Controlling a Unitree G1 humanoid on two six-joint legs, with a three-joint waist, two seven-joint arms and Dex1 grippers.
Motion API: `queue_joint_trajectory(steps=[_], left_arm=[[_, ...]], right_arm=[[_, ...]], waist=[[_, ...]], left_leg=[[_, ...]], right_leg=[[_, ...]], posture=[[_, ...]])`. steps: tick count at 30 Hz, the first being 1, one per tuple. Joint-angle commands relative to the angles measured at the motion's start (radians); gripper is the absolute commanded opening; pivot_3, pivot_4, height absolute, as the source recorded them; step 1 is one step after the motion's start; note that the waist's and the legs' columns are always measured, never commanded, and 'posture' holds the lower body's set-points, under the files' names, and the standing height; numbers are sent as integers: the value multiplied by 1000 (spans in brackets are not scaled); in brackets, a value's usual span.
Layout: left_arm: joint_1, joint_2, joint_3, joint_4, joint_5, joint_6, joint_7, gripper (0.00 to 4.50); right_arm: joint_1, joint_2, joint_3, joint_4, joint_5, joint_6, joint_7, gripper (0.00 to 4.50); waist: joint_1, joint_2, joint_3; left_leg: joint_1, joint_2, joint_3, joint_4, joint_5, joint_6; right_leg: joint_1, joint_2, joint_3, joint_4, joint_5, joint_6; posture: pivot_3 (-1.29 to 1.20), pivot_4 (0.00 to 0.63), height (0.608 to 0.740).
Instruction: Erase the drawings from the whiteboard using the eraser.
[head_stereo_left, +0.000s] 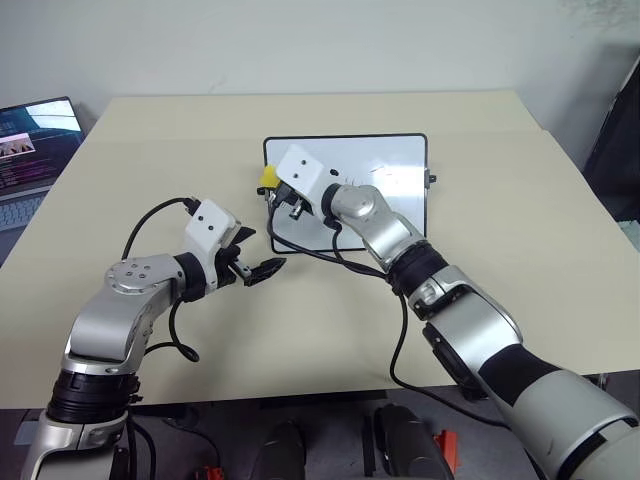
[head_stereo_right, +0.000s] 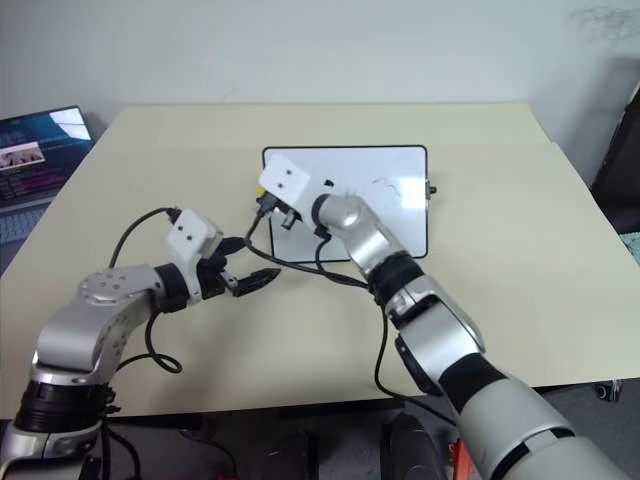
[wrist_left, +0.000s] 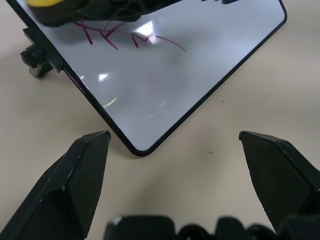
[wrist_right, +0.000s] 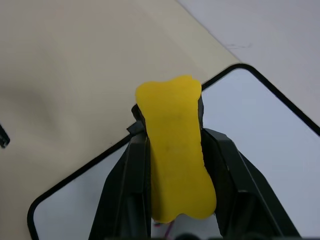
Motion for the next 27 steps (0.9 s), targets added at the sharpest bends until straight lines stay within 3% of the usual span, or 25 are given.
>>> queue_joint_trajectory(steps=[1,16,27], left_arm=[[-5,8,13,-37,-4,-2,3,4500],[-2,17,20,-30,-3,-15,-7,4500],[-21,16,17,-14,-1,-27,-17,4500]], right_arm=[[-51,18,-5,43,-30,-21,-28,1153],[-93,26,-11,154,-86,-27,-113,1144],[-22,6,14,189,-140,-4,-55,1144]], waist=[[0,0,0],[0,0,0],[0,0,0]], left_leg=[[0,0,0,0,0,0],[0,0,0,0,0,0],[2,0,0,0,0,0]], right_leg=[[0,0,0,0,0,0],[0,0,0,1,0,0],[2,0,0,2,0,0]], posture=[[0,150,740],[0,150,740],[0,150,740]])
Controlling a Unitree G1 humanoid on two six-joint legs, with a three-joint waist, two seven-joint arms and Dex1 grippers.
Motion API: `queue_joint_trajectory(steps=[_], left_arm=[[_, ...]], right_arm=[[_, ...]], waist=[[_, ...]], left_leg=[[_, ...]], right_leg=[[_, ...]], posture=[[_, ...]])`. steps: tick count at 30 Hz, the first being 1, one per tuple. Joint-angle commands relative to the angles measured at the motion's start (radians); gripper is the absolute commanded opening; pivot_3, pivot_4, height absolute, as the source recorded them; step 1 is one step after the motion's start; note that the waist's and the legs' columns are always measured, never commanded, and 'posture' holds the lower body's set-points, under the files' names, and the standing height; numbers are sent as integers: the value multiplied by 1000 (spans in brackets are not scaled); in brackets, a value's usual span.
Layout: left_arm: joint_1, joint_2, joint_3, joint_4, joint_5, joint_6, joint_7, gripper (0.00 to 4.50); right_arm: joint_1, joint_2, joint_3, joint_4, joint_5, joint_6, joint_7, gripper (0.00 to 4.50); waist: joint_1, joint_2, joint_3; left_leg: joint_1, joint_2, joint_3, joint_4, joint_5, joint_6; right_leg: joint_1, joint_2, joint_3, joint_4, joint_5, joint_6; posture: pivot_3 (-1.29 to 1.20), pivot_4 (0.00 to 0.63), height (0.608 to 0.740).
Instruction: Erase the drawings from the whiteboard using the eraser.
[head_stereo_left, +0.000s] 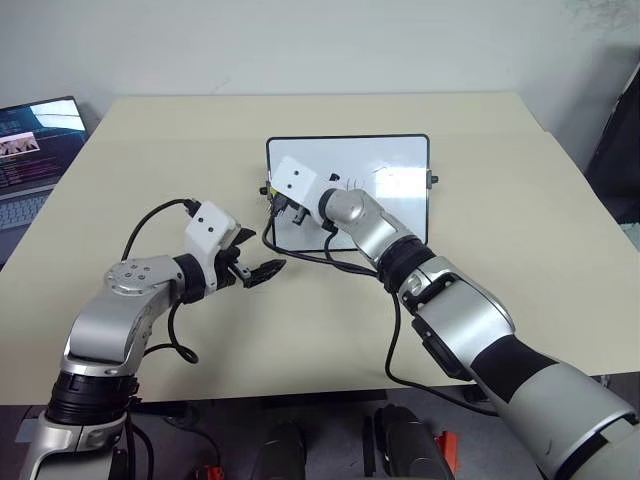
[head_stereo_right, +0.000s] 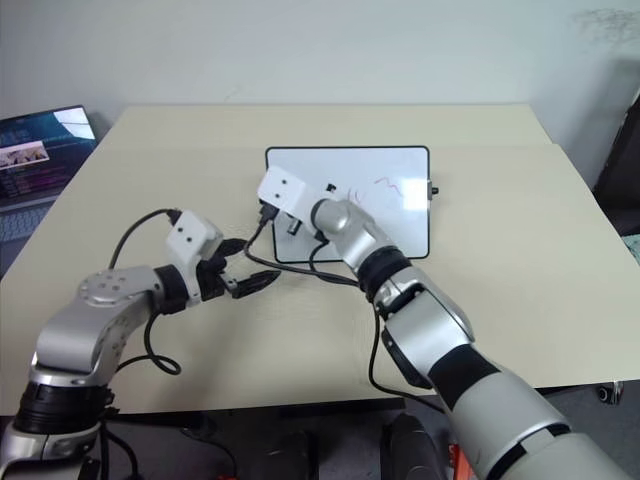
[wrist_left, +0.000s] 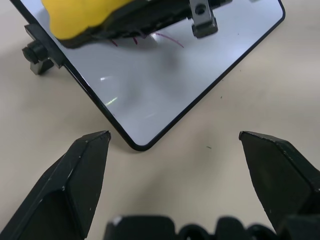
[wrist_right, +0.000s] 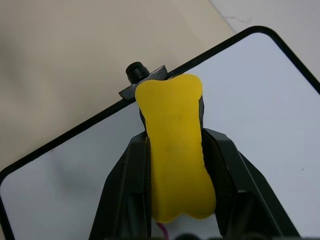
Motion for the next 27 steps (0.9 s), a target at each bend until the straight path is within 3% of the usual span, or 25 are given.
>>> queue_joint_trajectory(steps=[1,11,27], left_arm=[[-18,11,14,-15,-1,-21,-7,4500],[-37,0,-6,0,2,-30,-15,4500],[-64,14,-8,34,11,-39,-39,4500]], right_arm=[[38,-29,14,23,-29,20,13,1143],[176,-178,-3,-92,-23,80,80,1140],[435,-354,40,-529,-45,242,220,1122]], waist=[[0,0,0],[16,-2,-2],[36,-5,-10]], left_leg=[[1,0,0,0,0,0],[6,0,-2,2,1,0],[9,0,-2,3,3,2]], right_leg=[[1,0,0,0,0,0],[8,0,-2,0,-1,3],[11,0,-1,0,0,3]], posture=[[0,150,740],[0,150,740],[0,150,740]])
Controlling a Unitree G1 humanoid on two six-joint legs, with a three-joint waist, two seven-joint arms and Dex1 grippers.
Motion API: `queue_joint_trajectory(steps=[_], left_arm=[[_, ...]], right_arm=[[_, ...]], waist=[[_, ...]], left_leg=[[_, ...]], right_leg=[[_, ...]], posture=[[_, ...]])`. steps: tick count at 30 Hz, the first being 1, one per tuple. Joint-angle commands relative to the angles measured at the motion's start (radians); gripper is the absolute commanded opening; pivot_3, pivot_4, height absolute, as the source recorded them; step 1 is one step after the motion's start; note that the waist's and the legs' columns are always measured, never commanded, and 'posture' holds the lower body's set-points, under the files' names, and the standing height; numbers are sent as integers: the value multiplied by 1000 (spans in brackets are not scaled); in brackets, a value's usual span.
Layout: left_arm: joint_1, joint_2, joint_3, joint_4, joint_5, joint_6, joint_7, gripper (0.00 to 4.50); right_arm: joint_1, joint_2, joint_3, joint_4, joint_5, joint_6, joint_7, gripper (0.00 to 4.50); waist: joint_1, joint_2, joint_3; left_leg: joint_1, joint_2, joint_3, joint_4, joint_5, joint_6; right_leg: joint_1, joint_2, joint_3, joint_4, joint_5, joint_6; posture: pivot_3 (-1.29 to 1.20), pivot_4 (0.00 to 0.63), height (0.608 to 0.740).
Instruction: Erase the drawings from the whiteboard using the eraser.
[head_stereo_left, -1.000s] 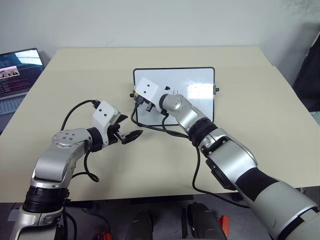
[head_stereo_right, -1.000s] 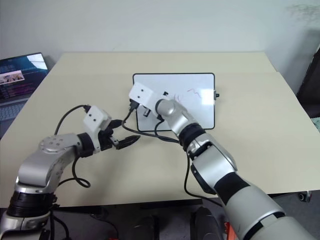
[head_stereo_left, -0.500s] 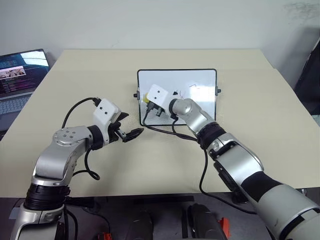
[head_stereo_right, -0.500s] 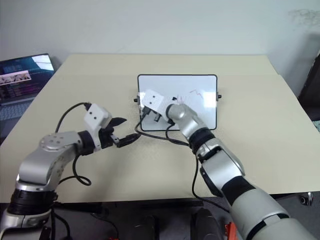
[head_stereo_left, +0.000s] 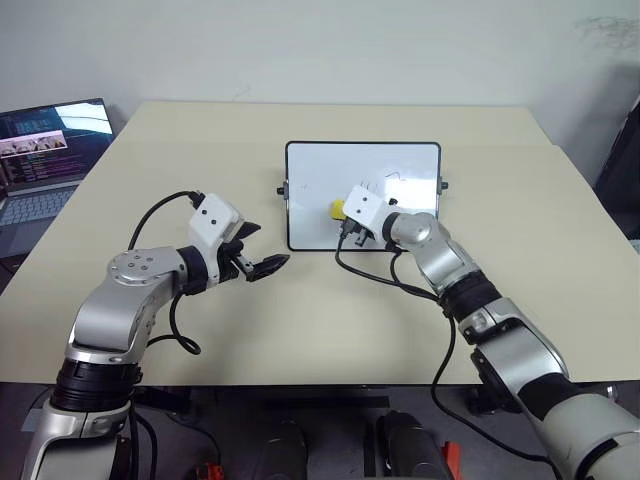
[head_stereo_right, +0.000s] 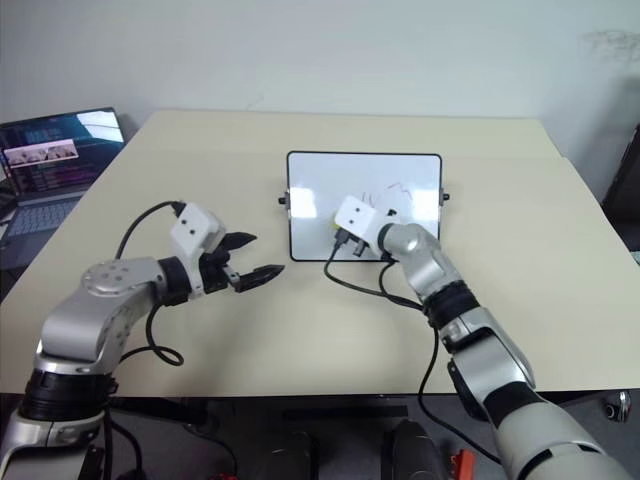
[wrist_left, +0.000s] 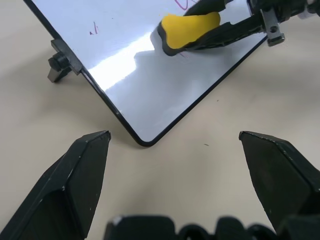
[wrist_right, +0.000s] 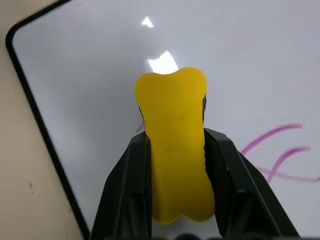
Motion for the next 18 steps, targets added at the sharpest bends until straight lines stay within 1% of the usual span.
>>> queue_joint_trajectory(steps=[1,11,14,18], left_arm=[[-15,14,14,-16,7,-18,-1,4500],[-5,24,21,-22,5,-12,-1,4500],[-7,25,21,-17,6,-14,1,4500],[1,32,26,-16,13,-19,6,4500]], right_arm=[[47,-47,18,7,-45,87,16,1122],[94,-91,49,-77,-52,111,50,1121],[48,-55,44,-53,-40,94,23,1121],[-32,-4,18,-69,-3,106,31,1120]], waist=[[-1,0,0],[0,0,0],[-1,0,0],[-14,0,0]], left_leg=[[0,0,0,0,0,0],[0,0,0,0,0,0],[0,0,0,0,0,0],[0,0,1,0,0,0]], right_leg=[[0,0,0,0,0,0],[0,0,0,-1,0,0],[0,0,0,-1,0,0],[-1,0,0,-1,0,-1]], posture=[[0,150,740],[0,150,740],[0,150,740],[0,150,740]])
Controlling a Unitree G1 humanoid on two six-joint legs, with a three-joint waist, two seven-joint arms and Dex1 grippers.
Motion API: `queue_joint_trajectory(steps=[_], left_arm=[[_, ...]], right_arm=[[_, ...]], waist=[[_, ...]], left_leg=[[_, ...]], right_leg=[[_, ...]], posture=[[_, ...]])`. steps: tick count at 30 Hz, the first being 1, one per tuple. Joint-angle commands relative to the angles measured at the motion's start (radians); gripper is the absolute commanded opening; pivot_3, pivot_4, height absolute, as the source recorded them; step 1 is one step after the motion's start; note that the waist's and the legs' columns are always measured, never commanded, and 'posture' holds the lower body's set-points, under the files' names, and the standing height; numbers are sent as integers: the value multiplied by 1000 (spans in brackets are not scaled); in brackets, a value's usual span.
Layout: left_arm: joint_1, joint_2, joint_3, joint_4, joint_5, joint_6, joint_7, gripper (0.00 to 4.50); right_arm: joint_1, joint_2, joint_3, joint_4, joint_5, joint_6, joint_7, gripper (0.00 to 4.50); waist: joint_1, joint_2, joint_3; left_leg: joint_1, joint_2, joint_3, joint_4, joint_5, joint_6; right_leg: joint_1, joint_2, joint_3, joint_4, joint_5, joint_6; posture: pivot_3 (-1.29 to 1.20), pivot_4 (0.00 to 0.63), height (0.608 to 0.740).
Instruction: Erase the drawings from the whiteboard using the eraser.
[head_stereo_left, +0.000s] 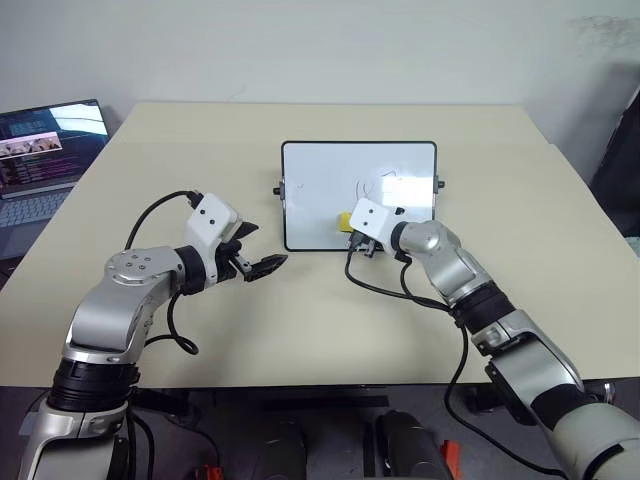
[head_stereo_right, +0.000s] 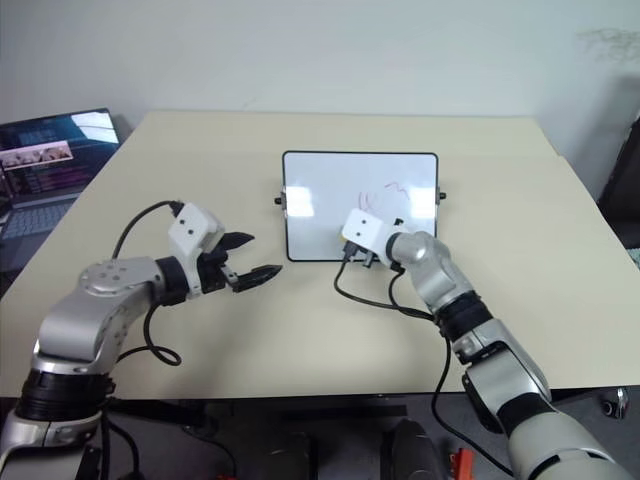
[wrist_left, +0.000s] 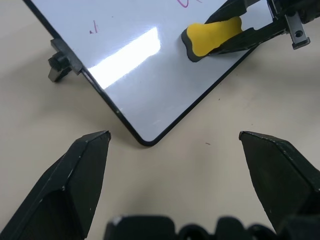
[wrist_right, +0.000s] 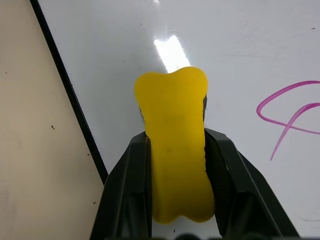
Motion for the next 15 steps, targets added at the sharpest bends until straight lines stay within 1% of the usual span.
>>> queue_joint_trajectory(steps=[1,4,7,9,12,15], left_arm=[[-1,19,28,-11,17,-26,13,4500],[-9,5,40,15,45,-57,55,4500],[-17,-6,45,42,60,-72,88,4500],[-14,-7,39,42,60,-78,82,4500],[-12,-10,37,41,58,-80,82,4500],[-7,-10,39,40,57,-81,83,4500]], right_arm=[[-71,32,-34,-3,13,51,3,1120],[-127,72,-49,-50,48,81,35,1120],[-200,122,-59,-30,61,70,26,1120],[-259,169,-64,38,69,35,4,1120],[-336,227,-57,188,54,-43,-42,1120],[-397,269,-62,314,47,-111,-79,1120]], waist=[[-12,0,0],[-23,1,1],[-25,1,1],[-26,1,1],[-25,1,1],[-22,1,1]], left_leg=[[0,0,0,0,0,0],[-2,1,0,0,0,0],[-5,1,0,-3,0,0],[-8,1,0,-4,0,0],[-11,2,0,-6,-1,0],[-17,2,0,-6,-1,-1]], right_leg=[[-1,0,0,0,0,-1],[-3,0,0,0,1,0],[-7,1,0,0,1,0],[-11,1,0,0,4,-4],[-14,1,0,-1,3,-5],[-18,1,-1,-2,3,-5]], posture=[[0,150,740],[0,150,740],[0,150,740],[0,150,740],[0,150,740],[0,150,740]])
